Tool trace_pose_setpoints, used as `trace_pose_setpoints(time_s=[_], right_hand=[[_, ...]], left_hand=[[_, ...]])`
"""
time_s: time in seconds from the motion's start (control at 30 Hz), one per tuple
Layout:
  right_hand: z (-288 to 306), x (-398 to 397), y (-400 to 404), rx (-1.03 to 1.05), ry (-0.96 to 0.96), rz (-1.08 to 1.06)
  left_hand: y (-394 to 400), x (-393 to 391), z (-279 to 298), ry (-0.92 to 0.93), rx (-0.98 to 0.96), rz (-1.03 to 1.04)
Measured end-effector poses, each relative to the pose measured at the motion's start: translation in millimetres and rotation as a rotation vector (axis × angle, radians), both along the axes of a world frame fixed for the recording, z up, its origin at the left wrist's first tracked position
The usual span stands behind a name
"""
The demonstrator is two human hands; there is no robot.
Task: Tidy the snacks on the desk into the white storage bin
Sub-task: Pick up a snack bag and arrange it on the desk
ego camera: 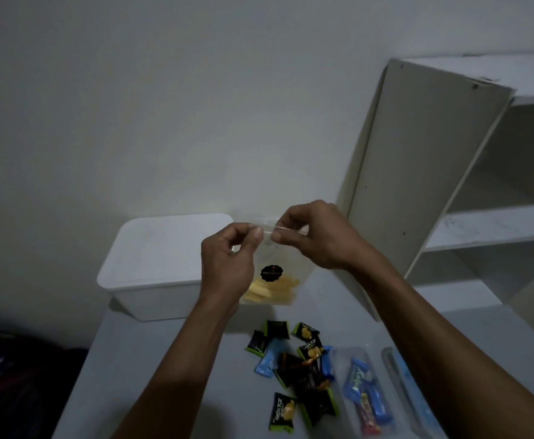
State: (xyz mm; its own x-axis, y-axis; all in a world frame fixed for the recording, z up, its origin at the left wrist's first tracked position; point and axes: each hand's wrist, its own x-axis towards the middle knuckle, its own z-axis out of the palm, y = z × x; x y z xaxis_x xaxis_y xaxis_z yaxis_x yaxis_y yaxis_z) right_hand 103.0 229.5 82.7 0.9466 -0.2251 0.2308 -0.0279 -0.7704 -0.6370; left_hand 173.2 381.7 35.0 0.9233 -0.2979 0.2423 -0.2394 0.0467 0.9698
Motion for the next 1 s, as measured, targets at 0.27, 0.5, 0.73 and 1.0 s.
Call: trace_pose_setpoints(time_s=[0.27, 0.5, 0.73, 1.0], right_hand=[[9.3, 8.2, 12.2, -0.068, 0.074, 0.017], [9.6, 5.9, 11.0, -0.055, 0.116, 0.038], [11.7, 3.2, 3.6, -0.089, 0.12, 0.0], [9.2, -3.2, -3.4, -0.079, 0.156, 0.016]], left_hand=[[2.8, -3.9, -1.6, 0.021, -0.018, 0.017], [2.9, -6.7, -4.0, 0.028, -0.002, 0.025], [6.1, -1.2, -3.3, 0.037, -0.009, -0.061], [-0.8, 0.9, -8.6, 0.029, 0.02, -0.04]])
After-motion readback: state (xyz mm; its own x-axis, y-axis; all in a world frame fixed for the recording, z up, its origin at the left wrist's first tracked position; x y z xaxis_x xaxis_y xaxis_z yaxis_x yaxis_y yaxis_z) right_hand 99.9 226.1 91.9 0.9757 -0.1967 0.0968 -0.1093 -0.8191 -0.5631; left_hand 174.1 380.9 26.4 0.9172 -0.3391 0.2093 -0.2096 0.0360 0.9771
